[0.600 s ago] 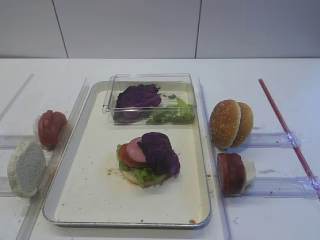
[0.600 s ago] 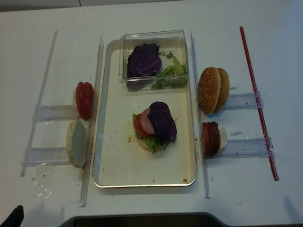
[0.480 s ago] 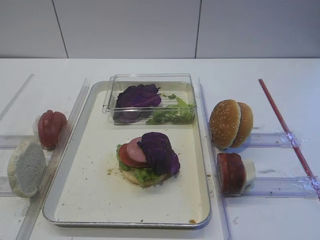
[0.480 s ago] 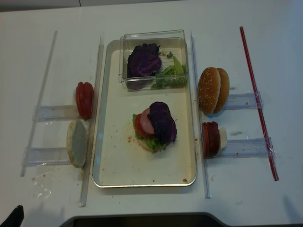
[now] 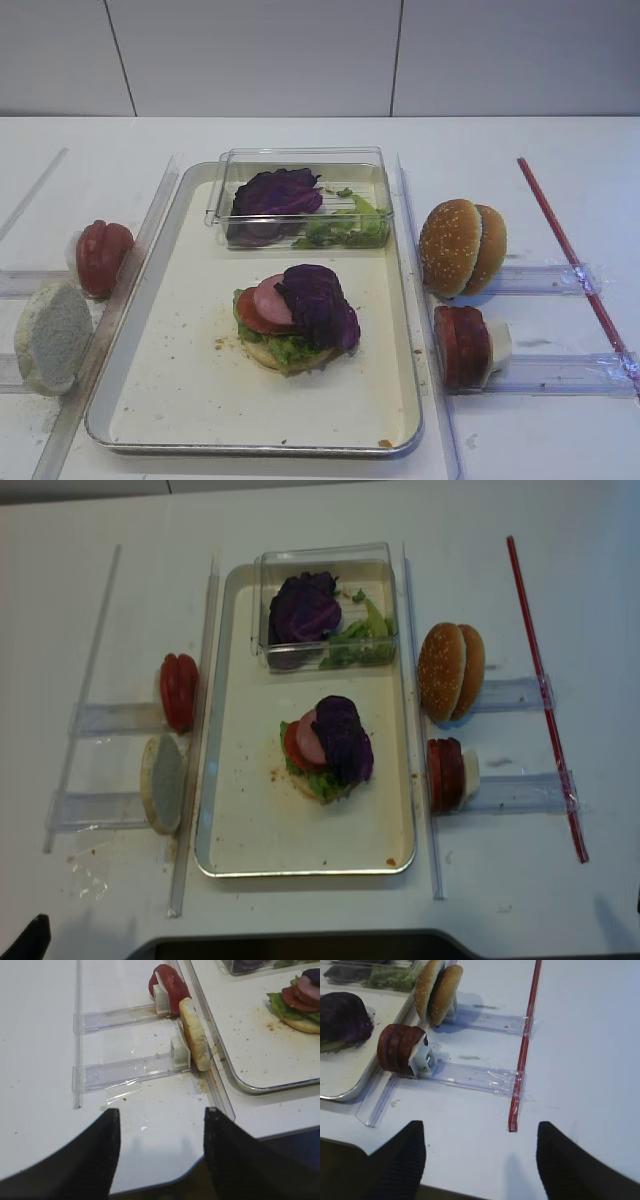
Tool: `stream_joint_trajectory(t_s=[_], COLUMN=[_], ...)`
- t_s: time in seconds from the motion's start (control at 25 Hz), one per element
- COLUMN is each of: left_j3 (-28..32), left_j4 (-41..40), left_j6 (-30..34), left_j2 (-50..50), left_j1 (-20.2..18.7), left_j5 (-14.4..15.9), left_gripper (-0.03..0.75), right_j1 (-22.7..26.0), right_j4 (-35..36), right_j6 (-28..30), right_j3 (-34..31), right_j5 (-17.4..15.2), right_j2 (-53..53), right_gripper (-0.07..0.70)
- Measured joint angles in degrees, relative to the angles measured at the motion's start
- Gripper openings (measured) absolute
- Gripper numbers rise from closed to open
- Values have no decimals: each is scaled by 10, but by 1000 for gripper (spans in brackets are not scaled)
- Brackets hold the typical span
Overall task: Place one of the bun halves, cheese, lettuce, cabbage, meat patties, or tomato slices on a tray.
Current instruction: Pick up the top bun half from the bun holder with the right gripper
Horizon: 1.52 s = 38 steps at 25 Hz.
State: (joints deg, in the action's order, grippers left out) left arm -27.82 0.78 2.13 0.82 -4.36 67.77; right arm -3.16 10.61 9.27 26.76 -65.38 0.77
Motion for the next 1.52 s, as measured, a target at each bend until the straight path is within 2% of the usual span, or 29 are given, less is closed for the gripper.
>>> stream_joint_trajectory(t_s=[0.28, 0.56, 0.68, 0.96, 1.24, 1.52], left_j3=[0, 0, 0, 0, 0, 0], left_j4=[0, 0, 0, 0, 0, 0], left_j6=[0, 0, 0, 0, 0, 0], left_j2=[0, 0, 0, 0, 0, 0], left_j1=[0, 0, 0, 0, 0, 0], left_j5=[0, 0, 0, 0, 0, 0], left_gripper=[358, 358, 358, 358, 358, 358], right_j1=[0, 0, 0, 0, 0, 0], right_j4=[0, 0, 0, -1, 1, 6], right_j6=[-17, -47, -57, -70, -93, -93], right_j3=[12, 119, 186, 334, 449, 494], right_j5=[11, 25, 10, -58, -62, -60], right_j2=[124, 277, 353, 543, 698, 768], right_gripper=[502, 502, 502, 502, 502, 502])
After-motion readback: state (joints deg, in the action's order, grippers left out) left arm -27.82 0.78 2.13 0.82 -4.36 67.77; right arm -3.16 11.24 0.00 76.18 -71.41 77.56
